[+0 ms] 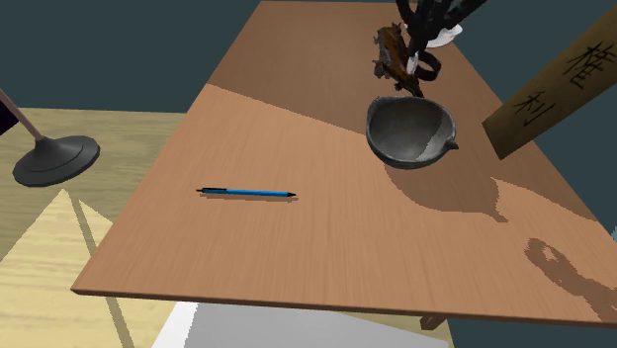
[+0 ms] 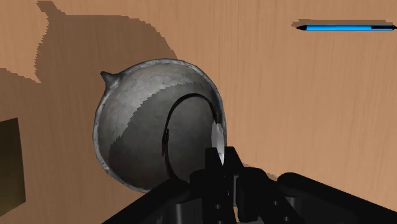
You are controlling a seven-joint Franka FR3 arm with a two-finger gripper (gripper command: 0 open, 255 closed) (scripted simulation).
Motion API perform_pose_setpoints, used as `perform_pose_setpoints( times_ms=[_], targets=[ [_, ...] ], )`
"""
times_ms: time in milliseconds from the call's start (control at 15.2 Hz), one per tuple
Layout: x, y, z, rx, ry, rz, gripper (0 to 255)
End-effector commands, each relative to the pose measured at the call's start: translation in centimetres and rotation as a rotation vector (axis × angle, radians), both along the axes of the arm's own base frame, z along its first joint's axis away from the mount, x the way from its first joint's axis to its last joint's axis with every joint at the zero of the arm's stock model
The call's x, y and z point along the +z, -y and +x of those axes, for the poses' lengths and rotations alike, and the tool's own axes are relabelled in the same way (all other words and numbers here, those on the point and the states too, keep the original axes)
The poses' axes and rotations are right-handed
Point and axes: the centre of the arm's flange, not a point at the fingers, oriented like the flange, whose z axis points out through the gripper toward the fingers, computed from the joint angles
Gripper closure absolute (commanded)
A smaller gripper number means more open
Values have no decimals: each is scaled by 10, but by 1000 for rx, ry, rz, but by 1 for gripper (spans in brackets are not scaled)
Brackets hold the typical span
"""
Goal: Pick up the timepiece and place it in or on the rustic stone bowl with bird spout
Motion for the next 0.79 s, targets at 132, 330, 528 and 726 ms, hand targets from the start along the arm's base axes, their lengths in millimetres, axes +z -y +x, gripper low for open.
perform_pose_setpoints(
  times_ms=[132,330,528,726],
  targets=[
    [-1,17,29,1,0,-1,255],
    [-17,17,29,1,0,-1,255],
    [-32,17,29,1,0,-1,255],
    [-48,17,29,1,0,-1,255]
  ],
)
